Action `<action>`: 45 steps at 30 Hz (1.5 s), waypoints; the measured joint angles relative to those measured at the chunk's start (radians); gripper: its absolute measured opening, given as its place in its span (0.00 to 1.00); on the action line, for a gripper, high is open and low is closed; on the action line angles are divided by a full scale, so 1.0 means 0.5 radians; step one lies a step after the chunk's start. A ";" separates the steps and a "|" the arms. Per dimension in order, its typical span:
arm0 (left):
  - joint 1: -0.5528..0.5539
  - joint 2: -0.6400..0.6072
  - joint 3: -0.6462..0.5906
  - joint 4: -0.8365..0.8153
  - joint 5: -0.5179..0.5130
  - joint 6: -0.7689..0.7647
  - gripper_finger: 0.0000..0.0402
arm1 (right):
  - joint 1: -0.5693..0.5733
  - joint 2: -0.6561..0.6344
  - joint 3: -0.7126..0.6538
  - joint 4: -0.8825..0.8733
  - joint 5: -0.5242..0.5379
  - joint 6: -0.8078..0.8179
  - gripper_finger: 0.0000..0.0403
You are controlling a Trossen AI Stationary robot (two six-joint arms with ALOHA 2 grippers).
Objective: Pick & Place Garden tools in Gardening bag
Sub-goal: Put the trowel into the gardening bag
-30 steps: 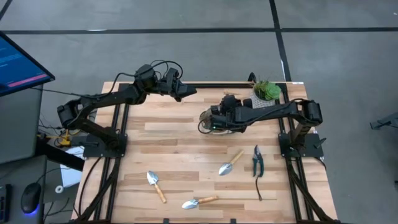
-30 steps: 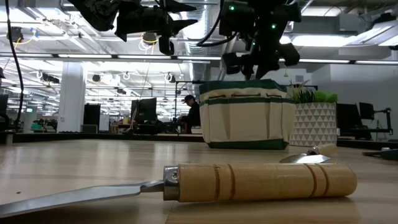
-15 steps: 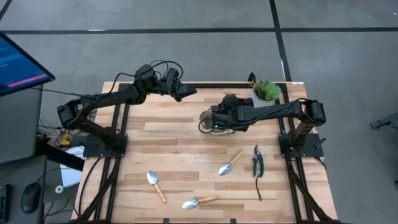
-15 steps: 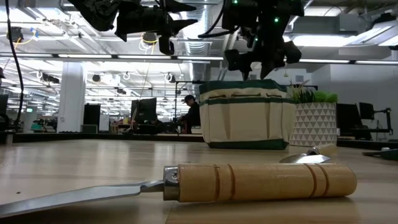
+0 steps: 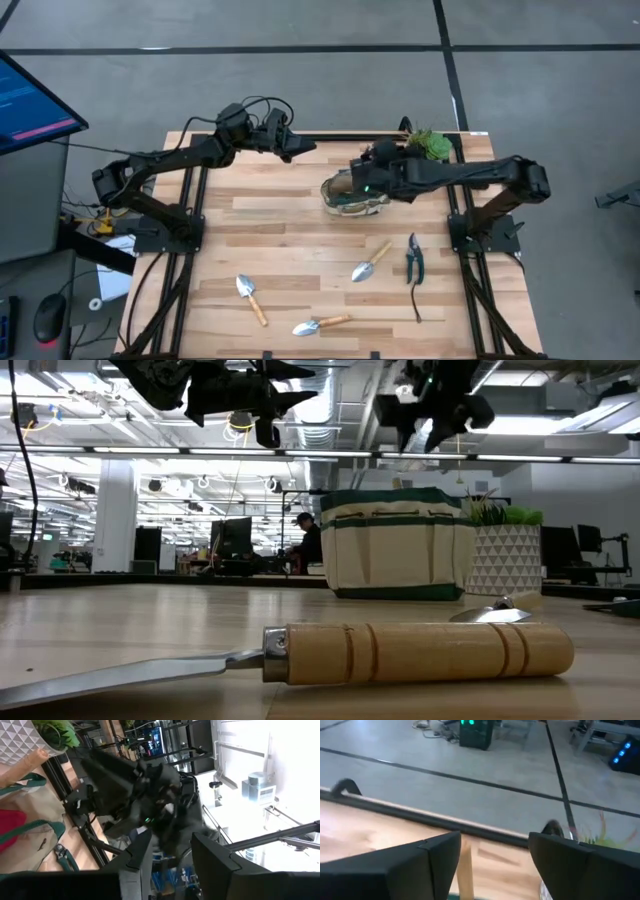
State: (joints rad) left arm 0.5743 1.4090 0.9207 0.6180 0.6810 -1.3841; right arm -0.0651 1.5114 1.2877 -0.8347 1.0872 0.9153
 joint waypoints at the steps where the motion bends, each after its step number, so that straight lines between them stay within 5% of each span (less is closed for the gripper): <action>1: 0.001 0.000 0.000 0.003 0.000 0.000 0.27 | -0.030 -0.031 0.000 0.102 -0.038 -0.141 0.54; 6: 0.002 0.000 0.000 0.012 -0.001 0.000 0.27 | -0.227 -0.081 0.004 0.570 -0.403 -0.844 0.42; 15: 0.002 0.000 0.000 0.026 0.000 0.001 0.27 | -0.540 -0.036 -0.001 0.637 -0.894 -1.282 0.03; 29: 0.002 0.000 0.000 0.036 0.001 0.037 0.27 | -0.537 0.052 -0.003 0.573 -1.139 -1.365 0.01; 45: 0.002 0.000 0.000 0.038 0.001 0.036 0.27 | -0.500 0.076 -0.001 0.260 -1.123 -1.359 0.00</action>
State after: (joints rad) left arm 0.5755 1.4090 0.9207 0.6373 0.6815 -1.3659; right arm -0.3153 1.5493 1.2873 -0.7046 0.5255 0.2359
